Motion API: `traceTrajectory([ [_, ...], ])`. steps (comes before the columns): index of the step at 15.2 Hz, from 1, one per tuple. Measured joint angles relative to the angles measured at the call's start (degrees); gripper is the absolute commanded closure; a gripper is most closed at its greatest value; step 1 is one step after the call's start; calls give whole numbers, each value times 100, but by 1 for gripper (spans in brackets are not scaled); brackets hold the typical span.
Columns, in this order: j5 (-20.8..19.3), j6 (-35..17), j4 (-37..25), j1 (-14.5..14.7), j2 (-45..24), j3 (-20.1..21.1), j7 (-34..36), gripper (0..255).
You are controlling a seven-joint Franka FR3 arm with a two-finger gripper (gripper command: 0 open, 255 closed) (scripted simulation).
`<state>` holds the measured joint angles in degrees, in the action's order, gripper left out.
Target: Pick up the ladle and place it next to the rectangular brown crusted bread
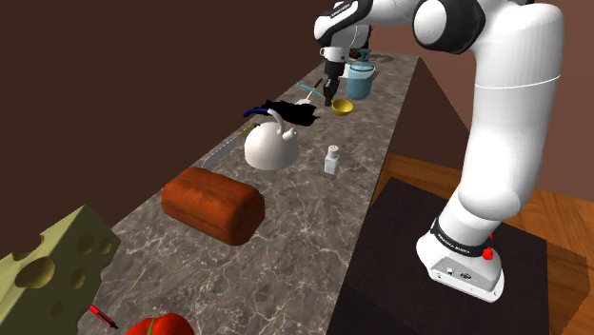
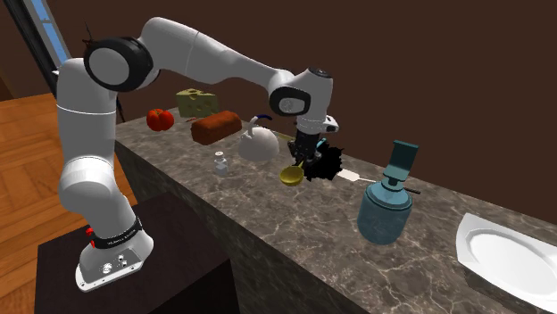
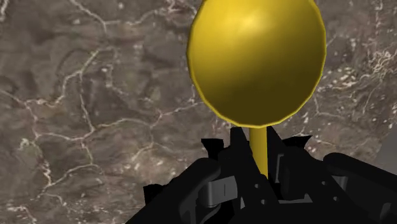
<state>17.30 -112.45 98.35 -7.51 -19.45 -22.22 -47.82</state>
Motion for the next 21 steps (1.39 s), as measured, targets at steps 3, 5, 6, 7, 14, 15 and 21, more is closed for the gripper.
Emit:
traceTrajectory([
  [3, -51, 195, -127, 6, 80, -17, 57, 255],
  [5, -80, 324, -218, 6, 125, -28, 88, 255],
  [6, -97, 393, -261, 8, 154, -34, 106, 255],
  [7, -107, 467, -330, 6, 163, -37, 125, 255],
  [14, -179, 946, -723, -5, 267, -63, 228, 255],
  [15, -184, 1024, -800, -12, 269, -66, 239, 255],
  [21, -260, 1306, -945, 36, 433, -69, 362, 255],
])
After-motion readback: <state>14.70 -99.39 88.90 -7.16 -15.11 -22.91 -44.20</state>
